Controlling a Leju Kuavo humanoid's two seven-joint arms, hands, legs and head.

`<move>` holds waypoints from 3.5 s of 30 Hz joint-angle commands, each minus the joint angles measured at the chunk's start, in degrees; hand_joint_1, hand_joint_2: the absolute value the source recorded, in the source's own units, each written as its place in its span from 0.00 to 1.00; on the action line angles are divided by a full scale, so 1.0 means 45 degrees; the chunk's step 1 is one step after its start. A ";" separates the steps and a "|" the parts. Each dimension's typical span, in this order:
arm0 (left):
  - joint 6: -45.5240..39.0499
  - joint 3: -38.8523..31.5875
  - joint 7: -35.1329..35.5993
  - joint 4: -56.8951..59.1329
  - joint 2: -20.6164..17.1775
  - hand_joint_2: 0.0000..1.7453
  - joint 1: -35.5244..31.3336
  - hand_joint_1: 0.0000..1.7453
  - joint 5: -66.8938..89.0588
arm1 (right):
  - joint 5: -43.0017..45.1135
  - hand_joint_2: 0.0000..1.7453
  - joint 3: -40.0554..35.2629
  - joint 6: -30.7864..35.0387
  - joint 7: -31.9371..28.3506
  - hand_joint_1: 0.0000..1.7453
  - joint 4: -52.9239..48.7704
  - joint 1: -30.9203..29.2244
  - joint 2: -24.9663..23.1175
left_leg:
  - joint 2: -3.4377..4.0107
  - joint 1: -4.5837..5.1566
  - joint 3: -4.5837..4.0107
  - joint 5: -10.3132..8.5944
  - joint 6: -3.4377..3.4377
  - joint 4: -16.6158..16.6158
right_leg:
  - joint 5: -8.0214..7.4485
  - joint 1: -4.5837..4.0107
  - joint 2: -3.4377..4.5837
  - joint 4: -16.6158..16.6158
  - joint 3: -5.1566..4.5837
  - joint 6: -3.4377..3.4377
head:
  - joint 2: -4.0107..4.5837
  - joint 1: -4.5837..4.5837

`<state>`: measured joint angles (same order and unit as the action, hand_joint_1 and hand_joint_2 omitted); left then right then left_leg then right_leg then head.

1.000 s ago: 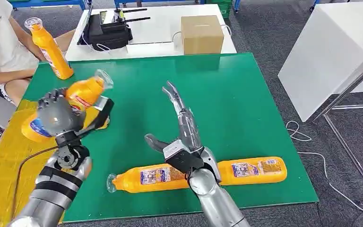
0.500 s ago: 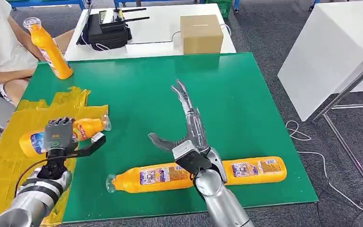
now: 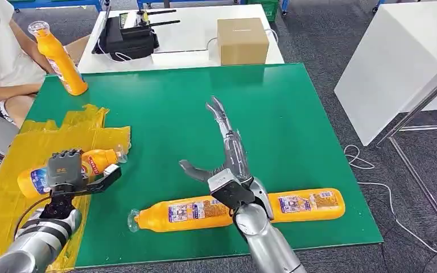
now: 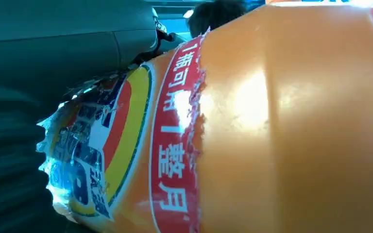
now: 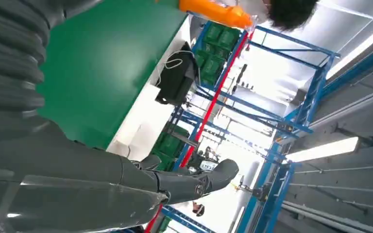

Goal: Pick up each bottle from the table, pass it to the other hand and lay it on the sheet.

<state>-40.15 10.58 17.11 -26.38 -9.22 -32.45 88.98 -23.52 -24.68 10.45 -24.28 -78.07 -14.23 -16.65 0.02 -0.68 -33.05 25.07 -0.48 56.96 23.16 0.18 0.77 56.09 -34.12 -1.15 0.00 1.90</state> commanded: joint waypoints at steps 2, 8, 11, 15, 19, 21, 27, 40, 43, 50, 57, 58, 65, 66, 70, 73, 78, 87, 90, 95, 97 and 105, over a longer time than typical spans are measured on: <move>0.0034 -0.0297 0.0007 0.0992 0.0055 1.00 -0.0589 1.00 0.0011 | 0.0044 1.00 0.0004 -0.0041 -0.0053 0.00 0.0422 -0.0496 0.0482 | -0.0006 -0.0008 0.0026 0.0009 -0.0004 -0.0003 | 0.0008 -0.0011 -0.0015 -0.0009 0.0031 -0.0003 | 0.0000 0.0000; 0.0034 -0.0297 0.0007 0.0992 0.0055 1.00 -0.0589 1.00 0.0011 | 0.0044 1.00 0.0004 -0.0041 -0.0053 0.00 0.0422 -0.0496 0.0482 | -0.0004 -0.0008 0.0028 0.0009 -0.0005 -0.0003 | 0.0008 -0.0012 -0.0016 -0.0009 0.0032 -0.0004 | 0.0000 0.0000; 0.0034 -0.0297 0.0007 0.0992 0.0055 1.00 -0.0589 1.00 0.0011 | 0.0044 1.00 0.0004 -0.0041 -0.0053 0.00 0.0422 -0.0496 0.0482 | -0.0006 -0.0016 0.0060 0.0022 -0.0006 -0.0002 | 0.0019 -0.0020 -0.0024 -0.0015 0.0070 -0.0004 | 0.0000 0.0000; 0.0034 -0.0297 0.0007 0.0992 0.0055 1.00 -0.0589 1.00 0.0011 | 0.0044 1.00 0.0004 -0.0041 -0.0053 0.00 0.0422 -0.0496 0.0482 | -0.0002 -0.0006 0.0021 0.0005 -0.0002 -0.0004 | 0.0005 -0.0009 -0.0012 -0.0007 0.0023 -0.0001 | 0.0000 0.0000; 0.0034 -0.0297 0.0007 0.0992 0.0055 1.00 -0.0589 1.00 0.0011 | 0.0044 1.00 0.0004 -0.0041 -0.0053 0.00 0.0422 -0.0496 0.0482 | -0.0006 -0.0011 0.0041 0.0015 -0.0004 -0.0003 | 0.0013 -0.0015 -0.0019 -0.0010 0.0047 -0.0003 | 0.0000 0.0000; 0.0034 -0.0297 0.0007 0.0992 0.0055 1.00 -0.0589 1.00 0.0011 | 0.0044 1.00 0.0004 -0.0041 -0.0053 0.00 0.0422 -0.0496 0.0482 | -0.0002 -0.0006 0.0025 0.0007 -0.0005 -0.0003 | 0.0006 -0.0010 -0.0012 -0.0006 0.0027 -0.0002 | 0.0000 0.0000; 0.0034 -0.0297 0.0007 0.0992 0.0055 1.00 -0.0589 1.00 0.0011 | 0.0044 1.00 0.0004 -0.0041 -0.0053 0.00 0.0422 -0.0496 0.0482 | -0.0001 -0.0007 0.0020 0.0005 -0.0004 -0.0005 | 0.0004 -0.0009 -0.0011 -0.0009 0.0023 -0.0003 | 0.0000 0.0000; 0.0034 -0.0297 0.0007 0.0992 0.0055 1.00 -0.0589 1.00 0.0011 | 0.0044 1.00 0.0004 -0.0041 -0.0053 0.00 0.0422 -0.0496 0.0482 | -0.0005 -0.0012 0.0044 0.0015 -0.0006 -0.0004 | 0.0013 -0.0016 -0.0020 -0.0013 0.0051 -0.0004 | 0.0000 0.0000; 0.0034 -0.0297 0.0007 0.0992 0.0055 1.00 -0.0589 1.00 0.0011 | 0.0044 1.00 0.0004 -0.0041 -0.0053 0.00 0.0422 -0.0496 0.0482 | -0.0003 -0.0012 0.0043 0.0015 -0.0006 -0.0003 | 0.0012 -0.0016 -0.0018 -0.0013 0.0049 -0.0004 | 0.0000 0.0000; 0.0034 -0.0297 0.0007 0.0992 0.0055 1.00 -0.0589 1.00 0.0011 | 0.0044 1.00 0.0004 -0.0041 -0.0053 0.00 0.0422 -0.0496 0.0482 | -0.0002 -0.0009 0.0031 0.0009 -0.0004 -0.0005 | 0.0008 -0.0012 -0.0014 -0.0010 0.0034 -0.0002 | 0.0000 0.0000; 0.0034 -0.0297 0.0007 0.0992 0.0055 1.00 -0.0589 1.00 0.0011 | 0.0044 1.00 0.0004 -0.0041 -0.0053 0.00 0.0422 -0.0496 0.0482 | 0.0000 -0.0008 0.0021 0.0005 -0.0003 -0.0005 | 0.0003 -0.0011 -0.0010 -0.0009 0.0024 -0.0002 | 0.0000 0.0000; 0.0034 -0.0297 0.0007 0.0992 0.0055 1.00 -0.0589 1.00 0.0011 | 0.0044 1.00 0.0004 -0.0041 -0.0053 0.00 0.0422 -0.0496 0.0482 | -0.0005 -0.0013 0.0045 0.0017 -0.0006 -0.0001 | 0.0015 -0.0017 -0.0020 -0.0011 0.0053 -0.0004 | 0.0000 0.0000; 0.0034 -0.0297 0.0007 0.0992 0.0055 1.00 -0.0589 1.00 0.0011 | 0.0044 1.00 0.0004 -0.0041 -0.0053 0.00 0.0422 -0.0496 0.0482 | -0.0004 -0.0011 0.0038 0.0013 -0.0005 -0.0004 | 0.0011 -0.0014 -0.0018 -0.0011 0.0044 -0.0002 | 0.0000 0.0000; 0.0034 -0.0297 0.0007 0.0992 0.0055 1.00 -0.0589 1.00 0.0011 | 0.0044 1.00 0.0004 -0.0041 -0.0053 0.00 0.0422 -0.0496 0.0482 | -0.0003 -0.0007 0.0024 0.0006 -0.0004 -0.0004 | 0.0005 -0.0010 -0.0013 -0.0008 0.0026 -0.0002 | 0.0000 0.0000; 0.0034 -0.0297 0.0007 0.0992 0.0055 1.00 -0.0589 1.00 0.0011 | 0.0044 1.00 0.0004 -0.0041 -0.0053 0.00 0.0422 -0.0496 0.0482 | -0.0007 -0.0015 0.0045 0.0018 -0.0005 0.0000 | 0.0015 -0.0019 -0.0022 -0.0012 0.0053 -0.0003 | 0.0000 0.0000; 0.0034 -0.0297 0.0007 0.0992 0.0055 1.00 -0.0589 1.00 0.0011 | 0.0044 1.00 0.0004 -0.0041 -0.0053 0.00 0.0422 -0.0496 0.0482 | -0.0008 -0.0012 0.0048 0.0017 -0.0006 -0.0003 | 0.0015 -0.0016 -0.0023 -0.0012 0.0055 -0.0004 | 0.0000 0.0000; 0.0034 -0.0297 0.0007 0.0992 0.0055 1.00 -0.0589 1.00 0.0011 | 0.0044 1.00 0.0004 -0.0041 -0.0053 0.00 0.0422 -0.0496 0.0482 | -0.0008 -0.0014 0.0060 0.0024 -0.0007 -0.0002 | 0.0021 -0.0019 -0.0026 -0.0013 0.0068 -0.0004 | 0.0000 0.0000; 0.0034 -0.0297 0.0007 0.0992 0.0055 1.00 -0.0589 1.00 0.0011 | 0.0044 1.00 0.0004 -0.0041 -0.0053 0.00 0.0422 -0.0496 0.0482 | -0.0002 -0.0008 0.0030 0.0009 -0.0004 -0.0004 | 0.0008 -0.0011 -0.0013 -0.0008 0.0033 -0.0002 | 0.0000 0.0000; 0.0034 -0.0297 0.0007 0.0992 0.0055 1.00 -0.0589 1.00 0.0011 | 0.0044 1.00 0.0004 -0.0041 -0.0053 0.00 0.0422 -0.0496 0.0482 | -0.0002 -0.0008 0.0028 0.0009 -0.0004 -0.0004 | 0.0007 -0.0011 -0.0013 -0.0009 0.0031 -0.0002 | 0.0000 0.0000; 0.0034 -0.0297 0.0007 0.0992 0.0055 1.00 -0.0589 1.00 0.0011 | 0.0044 1.00 0.0004 -0.0041 -0.0053 0.00 0.0422 -0.0496 0.0482 | -0.0004 -0.0012 0.0042 0.0014 -0.0005 -0.0004 | 0.0012 -0.0016 -0.0018 -0.0012 0.0048 -0.0003 | 0.0000 0.0000; 0.0034 -0.0297 0.0007 0.0992 0.0055 1.00 -0.0589 1.00 0.0011 | 0.0044 1.00 0.0004 -0.0041 -0.0053 0.00 0.0422 -0.0496 0.0482 | -0.0004 -0.0012 0.0042 0.0014 -0.0005 -0.0004 | 0.0012 -0.0016 -0.0018 -0.0012 0.0048 -0.0003 | 0.0000 0.0000; 0.0034 -0.0297 0.0007 0.0992 0.0055 1.00 -0.0589 1.00 0.0011 | 0.0044 1.00 0.0004 -0.0041 -0.0053 0.00 0.0422 -0.0496 0.0482 | -0.0004 -0.0012 0.0042 0.0014 -0.0005 -0.0004 | 0.0012 -0.0016 -0.0018 -0.0012 0.0048 -0.0003 | 0.0000 0.0000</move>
<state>-40.26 10.34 17.09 -25.51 -9.22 -32.85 88.96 -23.52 -24.68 10.45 -24.28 -78.07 -14.24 -16.65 0.03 -0.69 -33.03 25.07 -0.47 56.96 23.16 0.16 0.78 56.10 -34.12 -1.15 0.00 1.90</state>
